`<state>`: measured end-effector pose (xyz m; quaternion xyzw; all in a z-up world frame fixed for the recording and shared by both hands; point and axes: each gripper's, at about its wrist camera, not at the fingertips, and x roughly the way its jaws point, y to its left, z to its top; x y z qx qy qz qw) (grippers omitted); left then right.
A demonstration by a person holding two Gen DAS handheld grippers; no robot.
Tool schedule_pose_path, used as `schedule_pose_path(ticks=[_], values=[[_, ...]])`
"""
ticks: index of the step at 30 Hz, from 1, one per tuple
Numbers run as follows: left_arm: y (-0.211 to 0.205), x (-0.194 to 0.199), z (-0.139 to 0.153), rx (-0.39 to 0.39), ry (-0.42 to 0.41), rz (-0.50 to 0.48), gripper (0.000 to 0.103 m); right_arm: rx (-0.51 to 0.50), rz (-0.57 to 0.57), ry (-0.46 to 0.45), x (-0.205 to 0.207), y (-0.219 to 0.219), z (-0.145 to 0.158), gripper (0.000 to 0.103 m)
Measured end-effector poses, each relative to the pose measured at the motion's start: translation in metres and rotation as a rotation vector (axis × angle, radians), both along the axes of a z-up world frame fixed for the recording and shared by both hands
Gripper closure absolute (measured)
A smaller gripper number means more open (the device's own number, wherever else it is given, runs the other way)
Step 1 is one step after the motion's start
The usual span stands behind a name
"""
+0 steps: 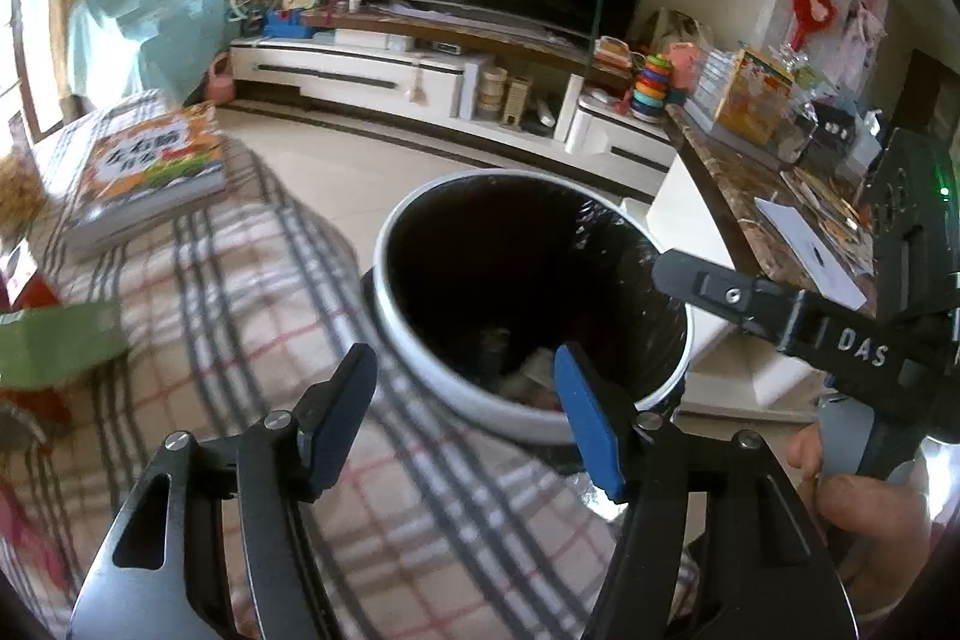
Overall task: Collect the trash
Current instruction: 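Open both tools to drop the bag and paper into the bin, then move both open tools back toward the remaining trash on the bed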
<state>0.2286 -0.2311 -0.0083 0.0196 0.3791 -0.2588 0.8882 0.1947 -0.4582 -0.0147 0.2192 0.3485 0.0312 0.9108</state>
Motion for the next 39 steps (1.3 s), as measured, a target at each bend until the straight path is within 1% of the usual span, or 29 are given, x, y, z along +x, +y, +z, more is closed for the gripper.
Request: schedule_pose_path(ticks=[5,13,25,31,39], values=[[0.025,-0.014,-0.006,-0.006,0.008,0.053,0.039,0.000,0.026,-0.022,-0.010,0.018,0.003,0.019],[0.077,-0.032,-0.018,-0.025,0.046,0.154,0.039,0.019,0.092,-0.017,-0.016,0.055,0.000,0.019],[0.150,-0.052,-0.029,-0.045,0.066,0.289,0.039,0.014,0.213,-0.006,-0.016,0.114,-0.005,0.019],[0.179,-0.059,-0.038,-0.056,0.090,0.353,0.039,0.010,0.259,0.010,-0.019,0.139,-0.012,0.019],[0.213,-0.065,-0.045,-0.063,0.098,0.422,0.039,0.005,0.317,0.016,-0.021,0.171,-0.016,0.019]])
